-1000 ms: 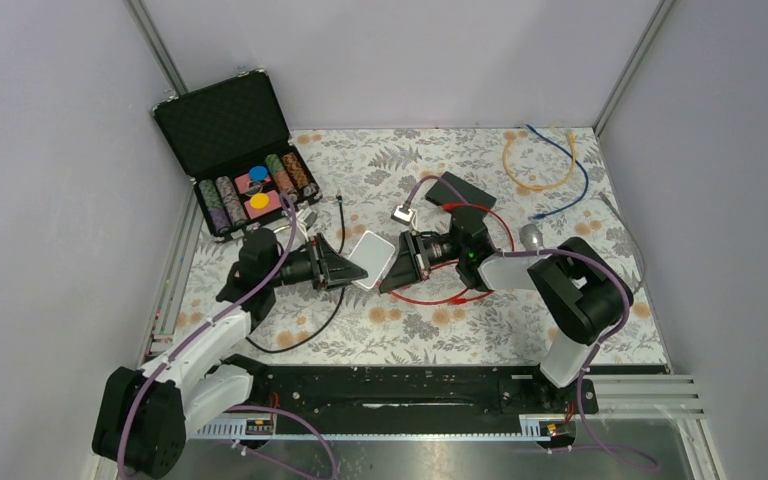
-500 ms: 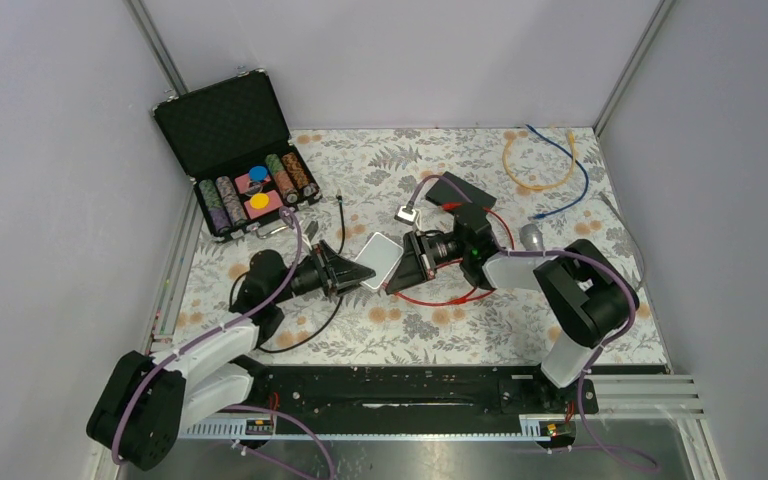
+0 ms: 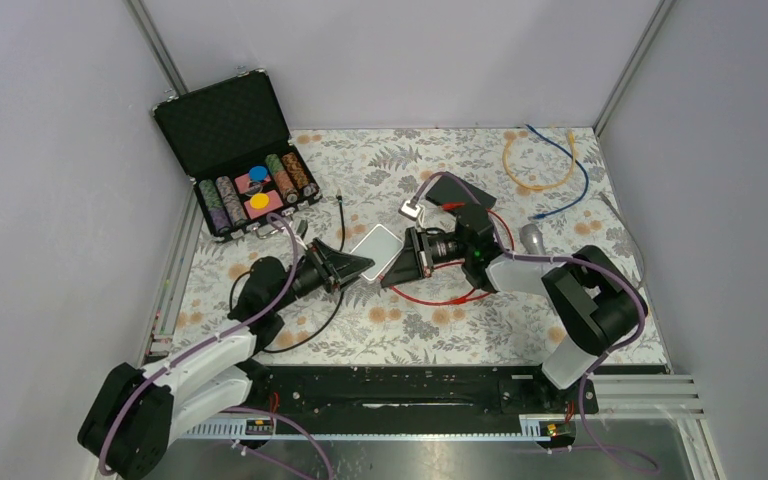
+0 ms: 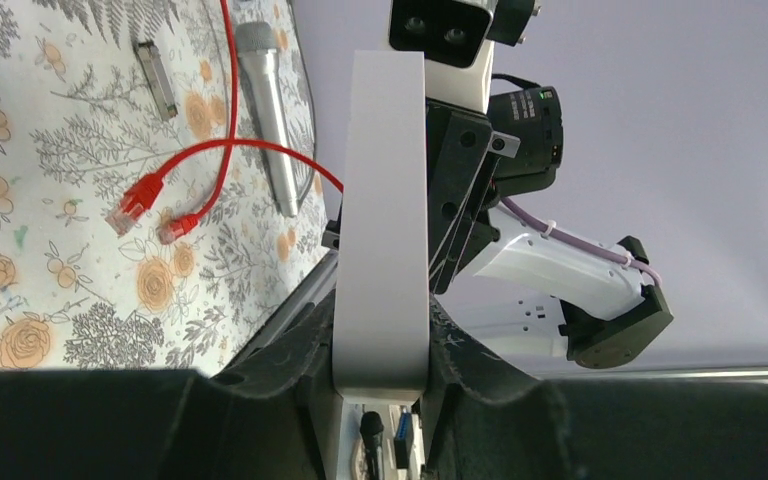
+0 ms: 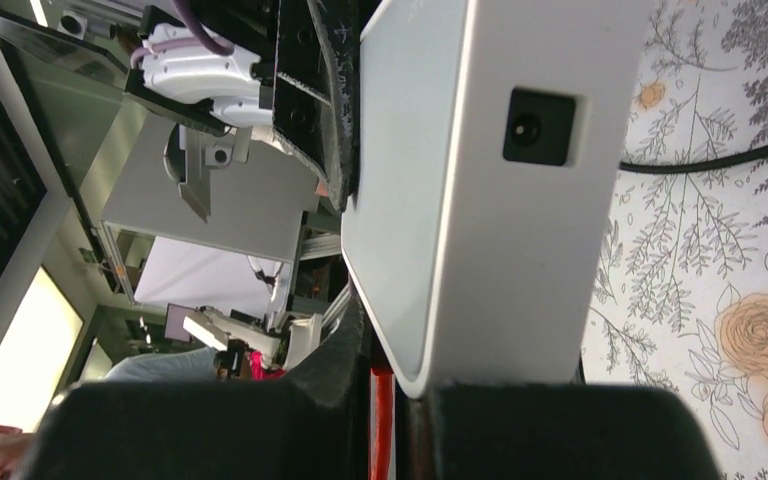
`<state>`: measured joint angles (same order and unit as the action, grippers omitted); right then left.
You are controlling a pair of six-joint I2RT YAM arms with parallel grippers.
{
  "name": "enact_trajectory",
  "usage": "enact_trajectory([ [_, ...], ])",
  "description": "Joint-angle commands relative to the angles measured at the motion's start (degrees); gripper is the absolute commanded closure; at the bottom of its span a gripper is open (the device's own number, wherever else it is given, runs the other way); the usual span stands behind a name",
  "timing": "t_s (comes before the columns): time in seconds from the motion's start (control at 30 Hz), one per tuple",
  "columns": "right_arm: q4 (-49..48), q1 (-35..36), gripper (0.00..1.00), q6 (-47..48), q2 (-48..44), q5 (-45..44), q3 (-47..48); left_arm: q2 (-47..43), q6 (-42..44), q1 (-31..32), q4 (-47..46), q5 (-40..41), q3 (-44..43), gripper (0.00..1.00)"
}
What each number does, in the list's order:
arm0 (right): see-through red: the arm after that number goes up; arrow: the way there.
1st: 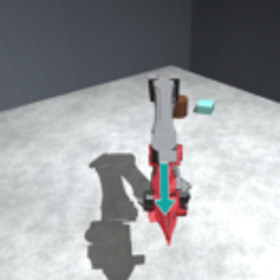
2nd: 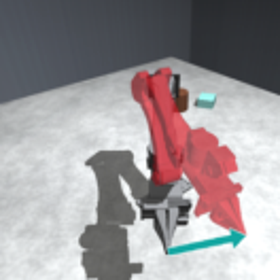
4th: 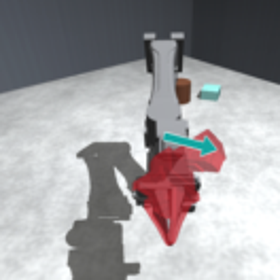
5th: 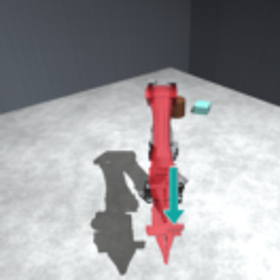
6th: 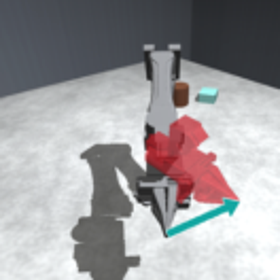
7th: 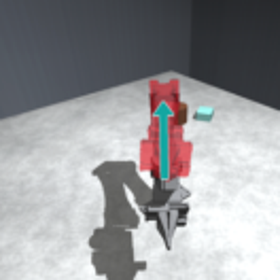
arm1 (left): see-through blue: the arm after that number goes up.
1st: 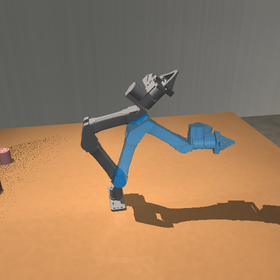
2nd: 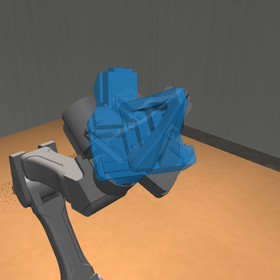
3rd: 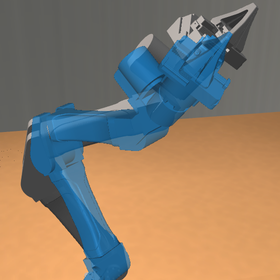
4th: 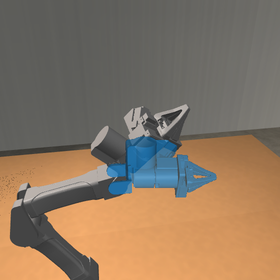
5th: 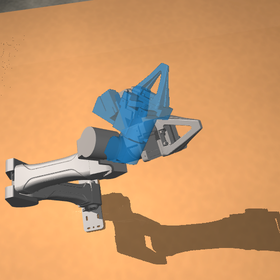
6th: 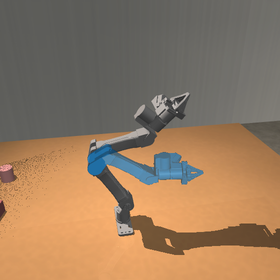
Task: Insert the plug into the switch port
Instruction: Insert the connector into the switch port.
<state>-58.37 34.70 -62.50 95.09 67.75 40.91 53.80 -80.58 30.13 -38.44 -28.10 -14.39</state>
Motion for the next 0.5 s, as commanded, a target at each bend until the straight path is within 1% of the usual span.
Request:
enact_trajectory([
  [0.0, -5.79, 2.47, 1.00, 2.95, -1.33, -24.91, 3.59, -1.15, -0.12, 7.97, 1.78, -13.52, 0.18, 1.00],
  [0.13, -6.21, 2.43, 1.00, 2.19, -0.23, -24.48, 5.32, -0.84, -2.70, 8.48, -1.01, -12.91, 2.57, 1.00],
  [0.2, -4.51, 2.44, 1.00, 2.40, -0.63, -23.61, 5.56, -2.22, -2.74, 7.87, 0.46, -11.98, 3.33, 1.00],
  [0.23, -2.99, 2.46, 0.96, 3.12, -1.04, -22.63, 5.50, -3.13, -1.44, 7.10, 2.78, -11.60, 3.03, 1.00],
  [0.3, -0.12, 2.39, 0.82, 4.72, -2.21, -20.72, 4.65, -5.01, 1.21, 4.13, 8.24, -11.12, 2.01, 1.00],
  [0.4, 0.69, 2.32, 0.69, 6.01, -4.20, -17.40, 1.92, -6.32, 5.48, -1.77, 14.66, -11.88, -0.85, 1.00],
  [0.43, 0.91, 2.35, 0.62, 6.23, -4.78, -16.08, 0.88, -6.36, 7.09, -3.72, 16.73, -12.24, -2.36, 1.00],
  [0.47, 1.31, 2.24, 0.59, 6.60, -5.42, -15.34, -0.12, -6.36, 8.76, -5.83, 19.36, -12.46, -3.82, 1.00],
])
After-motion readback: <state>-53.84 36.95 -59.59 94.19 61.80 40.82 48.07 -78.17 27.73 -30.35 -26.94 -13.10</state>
